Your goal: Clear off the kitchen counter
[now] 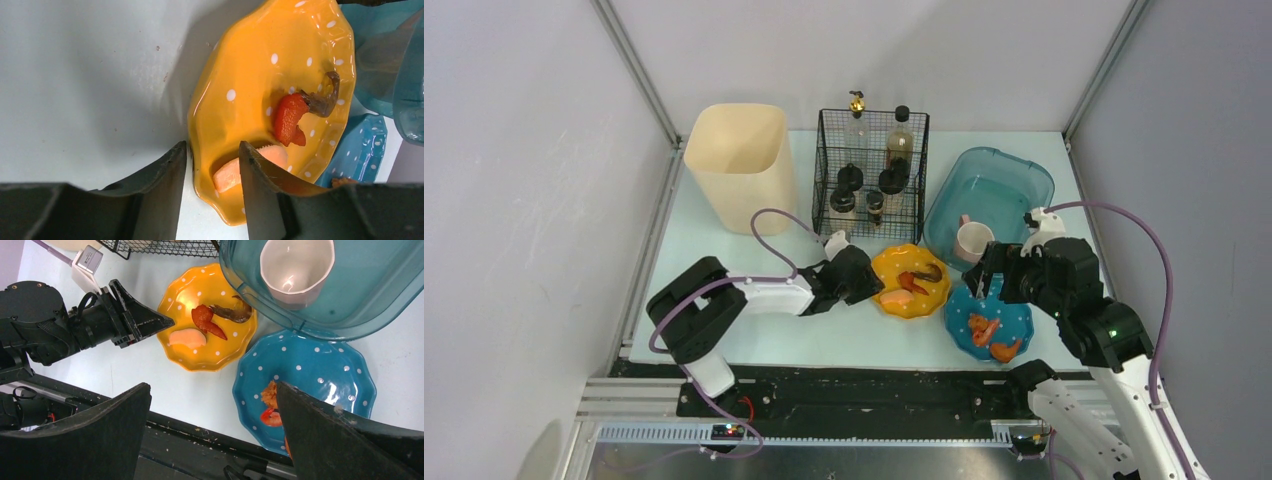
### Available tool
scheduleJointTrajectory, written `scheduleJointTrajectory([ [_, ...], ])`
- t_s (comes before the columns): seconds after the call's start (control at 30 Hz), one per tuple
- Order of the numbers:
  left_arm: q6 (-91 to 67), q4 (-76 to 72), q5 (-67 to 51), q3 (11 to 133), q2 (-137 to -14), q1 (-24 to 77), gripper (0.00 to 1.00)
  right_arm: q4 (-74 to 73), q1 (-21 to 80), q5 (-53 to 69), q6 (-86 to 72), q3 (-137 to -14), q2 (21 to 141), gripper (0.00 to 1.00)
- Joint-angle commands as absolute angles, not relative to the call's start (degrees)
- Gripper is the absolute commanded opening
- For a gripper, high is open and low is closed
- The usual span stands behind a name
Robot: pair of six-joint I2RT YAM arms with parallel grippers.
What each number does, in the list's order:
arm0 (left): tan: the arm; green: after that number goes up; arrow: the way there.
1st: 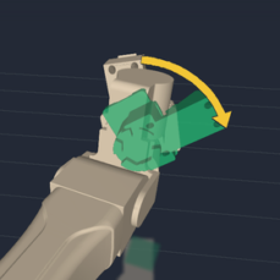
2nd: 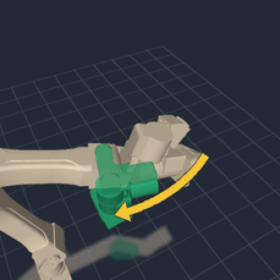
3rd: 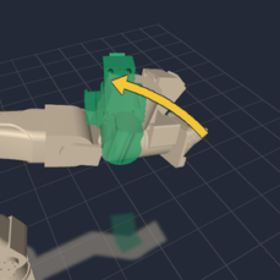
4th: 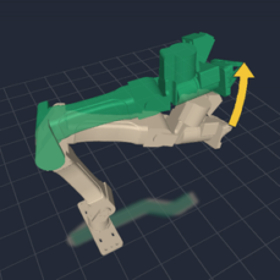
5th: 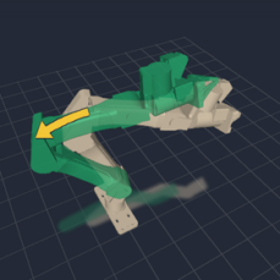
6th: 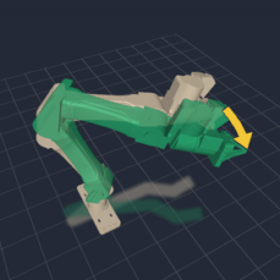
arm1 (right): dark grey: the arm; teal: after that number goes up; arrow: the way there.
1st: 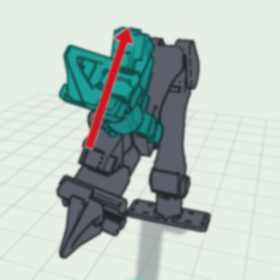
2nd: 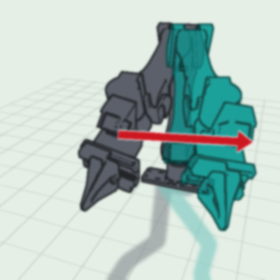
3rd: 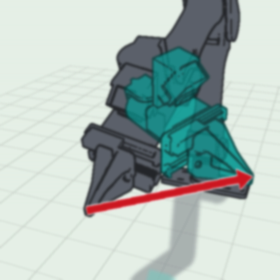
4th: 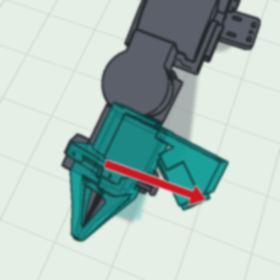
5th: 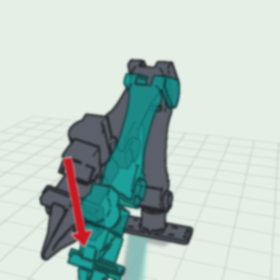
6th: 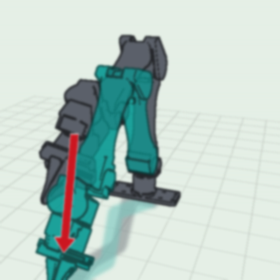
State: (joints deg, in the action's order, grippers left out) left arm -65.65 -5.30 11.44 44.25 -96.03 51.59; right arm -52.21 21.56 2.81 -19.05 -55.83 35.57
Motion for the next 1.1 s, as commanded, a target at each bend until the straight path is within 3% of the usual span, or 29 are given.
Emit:
scheduleJointTrajectory([
  [0.0, -66.54, -3.08, 12.61, 43.28, -97.98, 52.24, 0.47, -52.00, 22.05, 2.06, -19.89, -55.62, 34.75, 0.99],
  [0.23, -67.41, -3.24, 13.68, 41.41, -97.51, 52.21, 0.32, -51.80, 22.31, 1.97, -20.19, -55.07, 34.62, 0.99],
  [0.3, -67.73, -3.94, 13.76, 40.79, -97.62, 52.27, 0.18, -51.73, 22.43, 1.98, -20.21, -55.01, 34.55, 0.99],
  [0.33, -67.79, -4.24, 13.82, 40.54, -97.68, 52.24, 0.06, -51.79, 22.48, 1.90, -20.21, -55.02, 34.50, 0.99],
  [0.4, -67.99, -4.66, 13.78, 40.16, -97.71, 52.27, 0.01, -51.94, 22.56, 1.78, -20.36, -55.02, 34.42, 0.99],
  [0.57, -67.23, -5.18, 14.48, 38.95, -95.32, 52.28, 0.00, -51.94, 22.63, 1.71, -20.54, -54.63, 34.14, 0.99],
  [0.87, -65.82, -4.23, 16.32, 33.15, -80.06, 52.87, 0.00, -51.37, 22.82, 1.45, -20.39, -54.65, 34.18, 1.00],
  [1.07, -63.69, 4.15, 16.38, 35.58, -72.18, 53.50, 0.00, -50.62, 23.02, 1.33, -20.13, -54.67, 34.36, 1.00],
])
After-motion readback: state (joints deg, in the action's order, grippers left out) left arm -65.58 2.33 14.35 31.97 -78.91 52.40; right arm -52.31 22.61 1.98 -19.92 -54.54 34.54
